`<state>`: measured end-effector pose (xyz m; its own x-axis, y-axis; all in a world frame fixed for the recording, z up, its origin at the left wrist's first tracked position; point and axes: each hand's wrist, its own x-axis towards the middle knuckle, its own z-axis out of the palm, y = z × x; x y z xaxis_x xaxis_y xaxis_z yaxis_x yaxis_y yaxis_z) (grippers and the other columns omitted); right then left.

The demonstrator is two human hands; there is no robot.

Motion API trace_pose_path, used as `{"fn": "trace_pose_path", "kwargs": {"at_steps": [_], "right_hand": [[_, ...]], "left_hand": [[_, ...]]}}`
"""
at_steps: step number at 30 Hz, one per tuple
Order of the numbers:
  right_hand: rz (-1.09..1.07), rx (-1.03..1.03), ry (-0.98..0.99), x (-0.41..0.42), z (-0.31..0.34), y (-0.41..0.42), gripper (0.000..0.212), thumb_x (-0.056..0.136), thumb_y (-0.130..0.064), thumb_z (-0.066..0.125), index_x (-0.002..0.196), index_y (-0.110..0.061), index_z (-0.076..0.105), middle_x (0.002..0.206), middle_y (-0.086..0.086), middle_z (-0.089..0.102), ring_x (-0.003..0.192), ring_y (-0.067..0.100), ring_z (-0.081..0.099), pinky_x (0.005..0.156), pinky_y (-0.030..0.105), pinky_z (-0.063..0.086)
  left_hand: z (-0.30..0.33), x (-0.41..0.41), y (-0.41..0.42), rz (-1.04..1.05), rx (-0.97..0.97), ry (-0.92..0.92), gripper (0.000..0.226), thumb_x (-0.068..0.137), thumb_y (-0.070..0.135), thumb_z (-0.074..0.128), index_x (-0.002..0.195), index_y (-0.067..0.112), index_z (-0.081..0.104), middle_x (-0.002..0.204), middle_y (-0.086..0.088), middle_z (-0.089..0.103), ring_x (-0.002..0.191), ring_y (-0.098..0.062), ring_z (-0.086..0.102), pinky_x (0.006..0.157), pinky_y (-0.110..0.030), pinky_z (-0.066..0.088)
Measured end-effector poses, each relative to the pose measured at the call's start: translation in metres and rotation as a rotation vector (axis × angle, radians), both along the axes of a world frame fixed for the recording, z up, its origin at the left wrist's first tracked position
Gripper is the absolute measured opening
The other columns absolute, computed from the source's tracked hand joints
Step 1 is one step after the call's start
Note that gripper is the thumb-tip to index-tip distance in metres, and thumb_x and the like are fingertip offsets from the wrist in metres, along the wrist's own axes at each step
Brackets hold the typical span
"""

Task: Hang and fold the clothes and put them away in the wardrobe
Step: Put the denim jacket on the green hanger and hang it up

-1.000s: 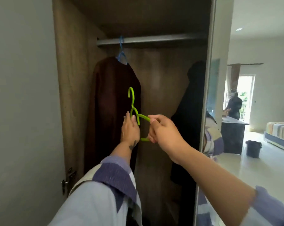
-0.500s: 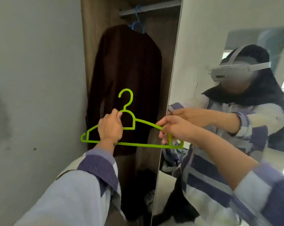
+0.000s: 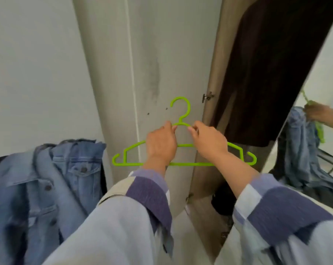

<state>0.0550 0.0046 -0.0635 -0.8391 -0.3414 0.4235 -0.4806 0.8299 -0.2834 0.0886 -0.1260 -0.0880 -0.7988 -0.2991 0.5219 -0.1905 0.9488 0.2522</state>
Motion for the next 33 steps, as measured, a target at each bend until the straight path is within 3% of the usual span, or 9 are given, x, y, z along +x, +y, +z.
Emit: {"fn": "trace_pose_path", "kwargs": {"at_steps": [6,12,18,20,23,27,30,33], "right_hand": [[0.274,-0.031,0.002,0.041,-0.020,-0.104,0.035,0.099,-0.046,0.033,0.101,-0.016,0.050,0.099,0.017,0.066,0.094,0.038,0.062,0.066,0.037,0.039],[0.490,-0.093,-0.052,0.096,-0.032,-0.216,0.028,0.101,-0.035,0.035,0.113,-0.018,0.054,0.102,0.017,0.067,0.093,0.038,0.061,0.066,0.036,0.038],[0.473,-0.066,-0.046,0.127,-0.066,-0.290,0.029,0.102,-0.031,0.032,0.115,-0.018,0.054,0.096,0.015,0.067,0.090,0.036,0.060,0.069,0.035,0.028],[0.446,-0.065,-0.062,0.126,-0.083,-0.304,0.029,0.103,-0.031,0.031,0.114,-0.017,0.053,0.090,0.015,0.068,0.086,0.036,0.060,0.070,0.035,0.028],[0.383,-0.056,-0.055,0.118,-0.112,-0.318,0.028,0.102,-0.030,0.035,0.112,-0.017,0.057,0.086,0.015,0.069,0.085,0.036,0.062,0.071,0.037,0.032],[0.279,-0.062,-0.038,0.106,-0.150,-0.318,0.027,0.100,-0.032,0.039,0.107,-0.017,0.060,0.085,0.018,0.069,0.082,0.039,0.063,0.073,0.040,0.039],[0.250,-0.060,0.014,0.101,-0.164,-0.315,0.025,0.099,-0.031,0.042,0.103,-0.017,0.062,0.082,0.016,0.070,0.077,0.037,0.064,0.069,0.039,0.038],[0.245,-0.064,0.062,0.097,-0.170,-0.314,0.025,0.097,-0.033,0.041,0.097,-0.017,0.061,0.079,0.014,0.070,0.073,0.038,0.064,0.066,0.038,0.038]], "left_hand": [[-0.012,0.077,-0.088,0.215,-0.063,-0.060,0.036,0.104,0.034,0.020,0.111,0.011,0.046,0.100,-0.014,0.068,0.089,-0.036,0.064,0.063,-0.035,0.032],[-0.022,0.150,-0.184,0.378,0.004,-0.069,0.029,0.103,0.031,0.027,0.113,0.011,0.046,0.099,-0.012,0.066,0.087,-0.034,0.064,0.061,-0.036,0.037],[-0.045,0.192,-0.276,0.447,0.293,-0.105,0.051,0.102,0.039,0.018,0.104,0.008,0.058,0.101,-0.019,0.066,0.092,-0.038,0.062,0.074,-0.040,0.047],[-0.062,0.196,-0.303,0.488,0.399,-0.130,0.047,0.102,0.031,0.022,0.097,0.003,0.059,0.103,-0.022,0.065,0.094,-0.040,0.061,0.072,-0.039,0.045],[-0.089,0.194,-0.334,0.547,0.556,-0.180,0.040,0.100,0.025,0.030,0.104,-0.002,0.060,0.110,-0.021,0.063,0.103,-0.040,0.058,0.077,-0.037,0.044],[-0.125,0.180,-0.361,0.530,0.752,-0.341,0.058,0.094,0.050,0.036,0.114,0.002,0.062,0.110,-0.018,0.064,0.102,-0.037,0.060,0.076,-0.030,0.042],[-0.139,0.167,-0.364,0.516,0.843,-0.363,0.080,0.076,0.071,0.049,0.099,-0.003,0.068,0.103,-0.020,0.067,0.097,-0.036,0.063,0.083,-0.034,0.052],[-0.147,0.156,-0.365,0.522,0.828,-0.392,0.062,0.080,0.057,0.057,0.095,-0.002,0.067,0.104,-0.020,0.067,0.099,-0.034,0.062,0.074,-0.031,0.045]]}}
